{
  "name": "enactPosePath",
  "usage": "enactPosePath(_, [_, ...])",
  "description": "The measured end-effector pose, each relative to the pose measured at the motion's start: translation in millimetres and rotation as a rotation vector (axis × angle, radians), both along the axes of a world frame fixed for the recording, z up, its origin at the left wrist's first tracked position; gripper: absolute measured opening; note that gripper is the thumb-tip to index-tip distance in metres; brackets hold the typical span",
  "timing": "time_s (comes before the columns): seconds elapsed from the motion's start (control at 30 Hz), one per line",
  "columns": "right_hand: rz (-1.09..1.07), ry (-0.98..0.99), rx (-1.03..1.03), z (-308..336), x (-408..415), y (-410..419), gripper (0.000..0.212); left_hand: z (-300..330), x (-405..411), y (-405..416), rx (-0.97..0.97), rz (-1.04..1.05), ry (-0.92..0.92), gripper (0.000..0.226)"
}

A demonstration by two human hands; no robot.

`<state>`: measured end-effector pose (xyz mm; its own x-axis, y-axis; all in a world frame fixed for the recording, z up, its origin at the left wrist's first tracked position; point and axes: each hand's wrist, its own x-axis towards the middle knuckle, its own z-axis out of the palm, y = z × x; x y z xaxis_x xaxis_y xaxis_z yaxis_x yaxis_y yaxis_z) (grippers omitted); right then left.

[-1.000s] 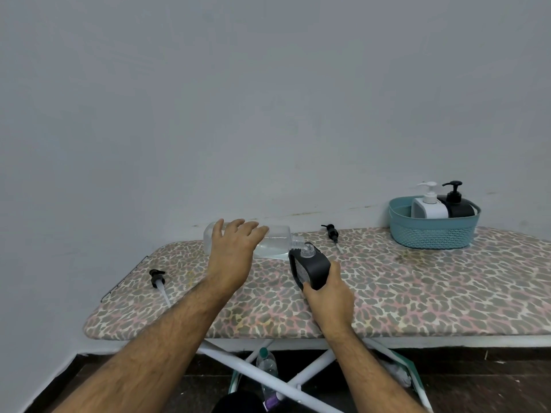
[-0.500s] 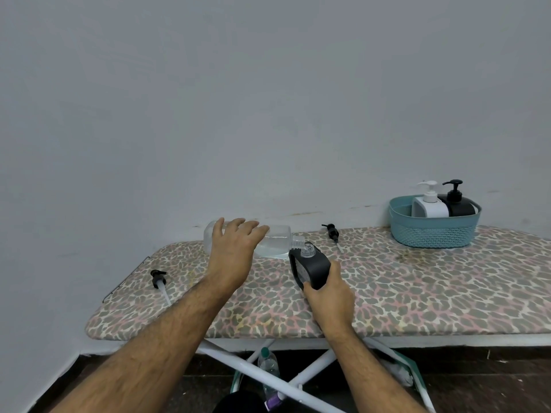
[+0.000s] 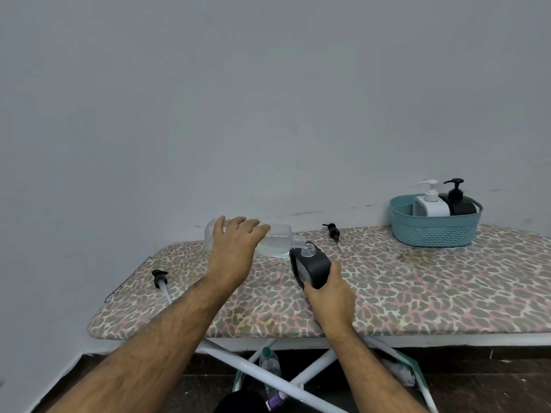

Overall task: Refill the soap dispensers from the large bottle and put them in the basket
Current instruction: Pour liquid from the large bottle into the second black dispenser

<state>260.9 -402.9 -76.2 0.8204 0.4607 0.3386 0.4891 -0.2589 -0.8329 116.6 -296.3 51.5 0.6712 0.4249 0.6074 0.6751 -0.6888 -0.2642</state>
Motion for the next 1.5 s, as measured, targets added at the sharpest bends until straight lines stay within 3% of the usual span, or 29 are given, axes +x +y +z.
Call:
enactPosePath(0.67, [0.004, -0.001, -0.016, 1, 0, -2, 0.051, -4, 0, 1, -0.009, 0.001, -0.014, 0.072])
enactPosePath(1.27, [0.048, 0.047, 0.021, 4, -1, -3, 0.049, -45, -4, 3, -0.170, 0.010, -0.198, 0.081])
enactPosePath(1.5, [0.054, 0.053, 0.010, 6, -1, -4, 0.048, -61, -8, 0, -0.305, -0.036, -0.354, 0.066])
